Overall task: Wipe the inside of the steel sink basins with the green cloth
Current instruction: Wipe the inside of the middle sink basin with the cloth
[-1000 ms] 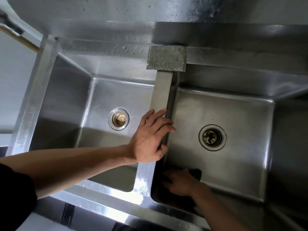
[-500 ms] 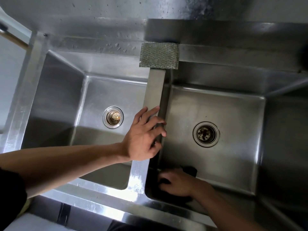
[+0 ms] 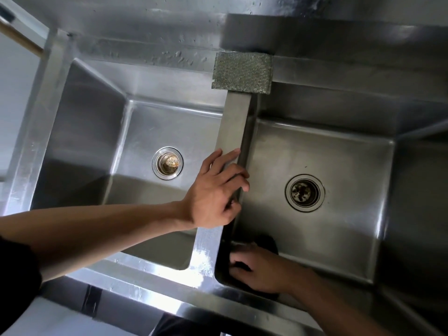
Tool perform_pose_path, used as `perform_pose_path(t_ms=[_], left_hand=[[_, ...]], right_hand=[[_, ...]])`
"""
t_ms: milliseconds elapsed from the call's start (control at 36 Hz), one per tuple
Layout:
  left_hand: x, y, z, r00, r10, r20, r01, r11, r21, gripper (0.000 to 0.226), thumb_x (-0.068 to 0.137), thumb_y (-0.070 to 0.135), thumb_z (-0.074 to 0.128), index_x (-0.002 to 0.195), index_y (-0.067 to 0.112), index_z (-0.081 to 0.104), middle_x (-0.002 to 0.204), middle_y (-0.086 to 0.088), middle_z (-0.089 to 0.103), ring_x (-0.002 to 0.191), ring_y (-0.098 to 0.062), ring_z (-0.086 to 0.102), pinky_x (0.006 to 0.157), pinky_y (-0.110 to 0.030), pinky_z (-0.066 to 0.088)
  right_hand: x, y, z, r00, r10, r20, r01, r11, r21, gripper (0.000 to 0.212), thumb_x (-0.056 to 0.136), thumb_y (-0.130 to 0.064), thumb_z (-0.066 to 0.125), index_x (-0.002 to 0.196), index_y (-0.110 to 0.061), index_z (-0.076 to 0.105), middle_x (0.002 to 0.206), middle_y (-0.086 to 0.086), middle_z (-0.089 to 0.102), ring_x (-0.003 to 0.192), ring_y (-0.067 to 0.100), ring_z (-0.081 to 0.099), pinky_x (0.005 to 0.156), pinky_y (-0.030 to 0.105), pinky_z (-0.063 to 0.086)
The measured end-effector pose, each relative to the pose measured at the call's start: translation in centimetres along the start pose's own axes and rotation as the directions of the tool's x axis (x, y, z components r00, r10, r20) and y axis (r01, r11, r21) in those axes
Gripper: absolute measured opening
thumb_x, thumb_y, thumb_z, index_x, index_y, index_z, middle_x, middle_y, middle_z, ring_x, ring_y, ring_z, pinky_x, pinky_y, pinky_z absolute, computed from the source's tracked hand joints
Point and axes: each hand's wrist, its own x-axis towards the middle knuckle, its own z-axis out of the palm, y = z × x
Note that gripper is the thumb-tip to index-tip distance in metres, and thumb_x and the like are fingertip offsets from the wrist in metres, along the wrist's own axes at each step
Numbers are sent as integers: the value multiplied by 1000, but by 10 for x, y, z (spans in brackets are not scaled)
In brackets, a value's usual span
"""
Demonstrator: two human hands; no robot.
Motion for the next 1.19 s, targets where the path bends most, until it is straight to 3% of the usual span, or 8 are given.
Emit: perform_pose_path(t_ms=[167, 333, 417, 528, 639, 861, 1028, 1194], left_hand=[[0, 0, 1, 1000, 5, -2, -5, 1000, -6, 36, 65, 22, 58, 99, 18, 72, 115, 2, 69, 149, -34, 41, 124, -55, 25], [-1, 0, 1, 1000, 2, -4, -2, 1000, -3, 34, 68, 23, 57, 98, 19, 72, 115, 2, 69, 149, -34, 41, 125, -54, 25], [-1, 0, 1, 1000, 1, -4, -1, 1000, -5, 34, 68, 23, 57, 98, 19, 72, 115, 3, 69, 149, -33, 41, 125, -52, 23], [-1, 0, 1, 1000, -1, -13, 1, 1000, -10, 33, 69, 23, 57, 98, 19, 72, 115, 3, 69, 149, -33, 41, 126, -50, 22], [-2, 0, 1, 1000, -1, -2, 1, 1000, -2, 33, 68, 22, 58, 98, 19, 72, 115, 3, 69, 149, -34, 41, 126, -52, 23], [-1, 0, 1, 1000, 2, 2, -2, 1000, 13, 31, 68, 24, 59, 96, 19, 72, 115, 2, 69, 149, -34, 42, 125, -53, 24], [-1, 0, 2, 1000, 18, -10, -18, 1000, 19, 30, 69, 24, 59, 96, 19, 72, 115, 1, 69, 148, -34, 42, 125, -52, 23], [-1, 0, 0, 1000, 22, -1, -22, 999, 33, 29, 69, 25, 60, 95, 19, 72, 115, 1, 68, 147, -35, 43, 124, -54, 26]], right_hand=[[-15, 4, 8, 997, 37, -61, -27, 988, 152, 15, 96, -36, 53, 94, -24, 62, 93, -19, 55, 89, -9, 52, 83, 12, 38], [-16, 48, 4, 949, 312, 42, -310, 949, -63, 64, 77, -70, 25, 106, -26, 60, 113, 4, 60, 105, 26, 59, 97, 41, 43], [-24, 33, -2, 967, 249, 53, -242, 964, -109, 44, 85, -62, 33, 102, -28, 54, 110, -5, 60, 103, 18, 59, 96, 40, 41], [-39, 9, -3, 993, 120, -3, -119, 988, 100, 16, 94, -38, 54, 92, -25, 62, 95, -11, 59, 92, 1, 56, 87, 20, 42], [-33, 39, 6, 978, 210, -16, -207, 971, 118, 35, 90, -55, 48, 100, -26, 65, 102, -11, 60, 98, 3, 57, 91, 23, 43], [-12, 73, 12, 914, 398, 75, -386, 913, -134, 30, 94, -47, 49, 112, -26, 59, 125, 5, 58, 116, 28, 55, 98, 38, 44], [-44, 46, 2, 965, 256, 49, -260, 961, 96, 5, 93, -43, 59, 95, -39, 62, 105, -16, 59, 97, 0, 55, 90, 20, 41], [-67, 74, -3, 911, 413, -20, -413, 910, -43, 38, 88, -61, 45, 103, -31, 63, 110, -5, 62, 104, 16, 59, 94, 36, 42]])
